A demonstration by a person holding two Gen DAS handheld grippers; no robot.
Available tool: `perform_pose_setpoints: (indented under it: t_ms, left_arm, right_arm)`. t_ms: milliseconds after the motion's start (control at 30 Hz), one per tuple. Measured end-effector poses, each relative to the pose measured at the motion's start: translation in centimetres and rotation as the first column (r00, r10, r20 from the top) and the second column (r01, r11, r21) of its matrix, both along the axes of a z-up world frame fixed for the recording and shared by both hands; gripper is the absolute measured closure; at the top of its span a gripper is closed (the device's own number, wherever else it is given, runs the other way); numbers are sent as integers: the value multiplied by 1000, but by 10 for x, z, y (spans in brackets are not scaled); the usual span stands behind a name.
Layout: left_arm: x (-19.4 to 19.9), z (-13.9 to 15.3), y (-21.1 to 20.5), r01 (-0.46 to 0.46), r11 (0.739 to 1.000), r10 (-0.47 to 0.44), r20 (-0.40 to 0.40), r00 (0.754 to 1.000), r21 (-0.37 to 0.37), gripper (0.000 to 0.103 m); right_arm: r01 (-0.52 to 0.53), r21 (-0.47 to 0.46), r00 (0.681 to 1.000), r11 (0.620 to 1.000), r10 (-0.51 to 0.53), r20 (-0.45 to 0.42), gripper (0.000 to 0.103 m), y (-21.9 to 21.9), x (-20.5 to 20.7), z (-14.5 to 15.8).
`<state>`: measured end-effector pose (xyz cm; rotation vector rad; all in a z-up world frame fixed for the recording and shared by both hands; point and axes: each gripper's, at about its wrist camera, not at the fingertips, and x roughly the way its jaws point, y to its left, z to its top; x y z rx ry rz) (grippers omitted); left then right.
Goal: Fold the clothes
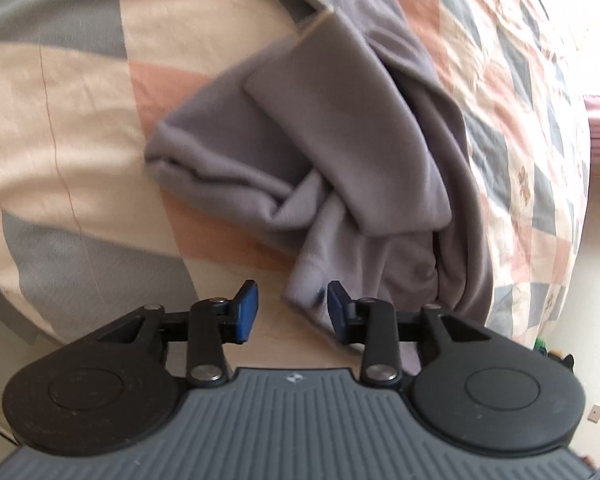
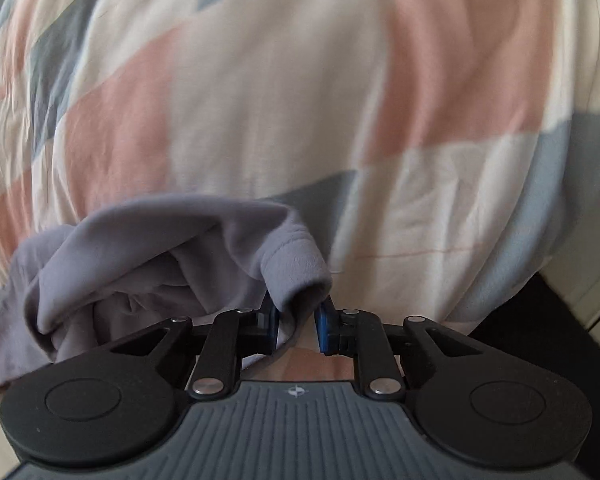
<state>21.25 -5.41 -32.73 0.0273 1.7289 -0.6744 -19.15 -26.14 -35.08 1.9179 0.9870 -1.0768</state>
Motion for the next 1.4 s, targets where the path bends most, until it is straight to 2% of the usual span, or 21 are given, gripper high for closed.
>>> perform_pose_setpoints:
  t_ms: [67,100,167,233,267,300,333,367,467,567,667,800,900,1033,1100,1133,1233,1333,1400]
  left_arm:
    - [4,-2,-6,7,1000,-7,14,1000,-11,71]
    - [6,-4,-9,22,1000,-22,20,1000,-17,71]
    - [5,-11,-18,58,998,-58,22,998,-7,71]
    - [2,-18,-26,95,995,-95,7,995,2,74]
    - [-1,-20,-30,114,993,-114,-1,993,4,77]
    - [-3,-20,-33,132,991,-132,1,991,8,82]
    - [-5,-19,-35,149,989,-149,3,989,13,95]
    - [-8,-20,-36,157,987,-157,3,988,19,95]
    - [-11,-12,-30,134,991,-134,3,991,6,96]
    - [-17,11,-14,98,994,-97,7,995,-41,97]
    - [-30,45,1,67,993,-63,43,997,-94,97]
    - [-63,87,18,5,986,7,75,997,-164,97]
    - [-107,114,22,-21,984,43,122,992,-179,97]
    - [-183,136,10,-49,982,82,176,981,-181,97]
    - [-234,135,-2,-60,981,96,188,978,-186,97]
    - [-258,130,-13,-72,981,106,184,977,-179,97]
    - [-327,104,-55,-83,985,103,133,986,-150,97]
    - [-385,81,-101,-43,987,56,76,996,-157,97]
    - [-415,69,-134,17,990,-4,90,996,-141,97]
  right_arm:
    - [25,-51,998,998,-22,66,74,0,-6,-4]
    - [32,-83,995,996,-24,98,60,0,-7,-5]
    - [-11,-186,992,982,35,124,46,-3,-3,-1]
    - [-54,-226,990,973,81,113,46,-3,0,-3]
    - [-68,-225,990,972,93,103,53,-2,1,-5]
    - [-60,-212,990,976,85,112,70,1,-1,-8]
    - [-55,-196,989,979,80,124,79,4,-2,-10]
    - [-65,-184,988,981,90,129,89,7,-2,-12]
    - [-125,-193,981,973,150,125,95,5,-6,-5]
    - [-205,-241,959,949,243,143,96,-13,-4,16]
    - [-299,-297,899,907,372,231,96,-36,8,47]
    - [-413,-413,767,812,555,323,96,-76,34,95]
    - [-471,-507,658,722,670,344,96,-106,48,133]
    - [-534,-594,500,601,791,351,96,-139,52,167]
    - [-576,-600,452,554,828,331,96,-158,33,171]
    - [-599,-594,441,537,840,315,97,-167,18,168]
    - [-655,-555,439,513,856,274,97,-198,-33,152]
    - [-691,-524,470,498,860,198,97,-238,-78,134]
    - [-700,-503,498,506,851,163,98,-264,-108,122]
